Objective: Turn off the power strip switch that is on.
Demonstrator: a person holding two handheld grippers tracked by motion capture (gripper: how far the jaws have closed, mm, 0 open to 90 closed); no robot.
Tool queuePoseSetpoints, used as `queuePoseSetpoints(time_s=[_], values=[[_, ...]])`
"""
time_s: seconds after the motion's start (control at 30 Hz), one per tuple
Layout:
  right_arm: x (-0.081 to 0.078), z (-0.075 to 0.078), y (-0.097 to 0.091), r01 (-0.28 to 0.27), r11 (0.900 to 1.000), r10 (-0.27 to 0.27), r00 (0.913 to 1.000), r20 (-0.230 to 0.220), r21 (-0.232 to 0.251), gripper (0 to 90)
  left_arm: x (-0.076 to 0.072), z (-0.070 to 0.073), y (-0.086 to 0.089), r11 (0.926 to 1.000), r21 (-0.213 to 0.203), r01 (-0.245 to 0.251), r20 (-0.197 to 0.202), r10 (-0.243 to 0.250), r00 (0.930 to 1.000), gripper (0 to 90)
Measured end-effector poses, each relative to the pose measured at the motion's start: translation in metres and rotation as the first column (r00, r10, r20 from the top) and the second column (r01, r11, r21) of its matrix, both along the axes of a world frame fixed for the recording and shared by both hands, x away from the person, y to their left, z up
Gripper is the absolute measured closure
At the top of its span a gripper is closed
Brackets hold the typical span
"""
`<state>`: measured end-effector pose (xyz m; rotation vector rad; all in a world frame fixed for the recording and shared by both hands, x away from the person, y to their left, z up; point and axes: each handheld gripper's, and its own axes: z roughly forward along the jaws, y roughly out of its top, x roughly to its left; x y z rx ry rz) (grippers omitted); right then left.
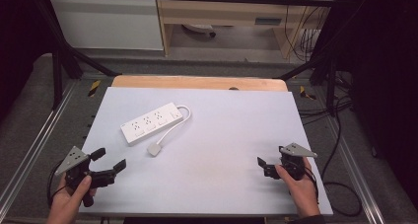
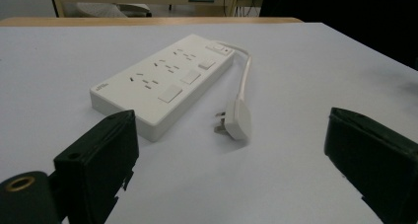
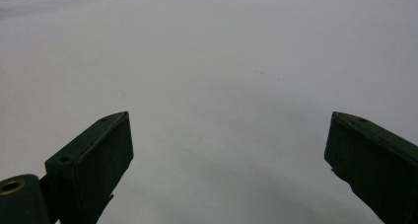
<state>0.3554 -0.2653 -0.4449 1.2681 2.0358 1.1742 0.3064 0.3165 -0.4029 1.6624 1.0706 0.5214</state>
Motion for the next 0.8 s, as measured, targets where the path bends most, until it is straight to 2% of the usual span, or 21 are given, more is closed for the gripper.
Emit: queuePoseSetpoints(time_s=[0.23, 0.6, 0.8], values=[[0.0, 0.0, 0.0, 0.008, 0.9999, -0.008, 1.0, -0.004, 0.009, 4.6, 0.006, 0.008, -0.005, 0.9998, 0.003, 0.02, 0.0, -0.02, 0.9998, 6.1], [0.0, 0.0, -0.001, 0.011, 0.9999, -0.011, 0.9999, -0.001, 0.013, 4.5, 0.016, 0.016, -0.006, 0.9999, -0.01, 0.013, -0.006, -0.013, 0.9999, 6.0], [0.001, 0.0, -0.001, 0.014, 0.9998, -0.014, 0.9999, -0.002, 0.016, 4.4, 0.019, 0.021, -0.008, 0.9998, -0.013, 0.013, 0.005, -0.013, 0.9999, 5.7]])
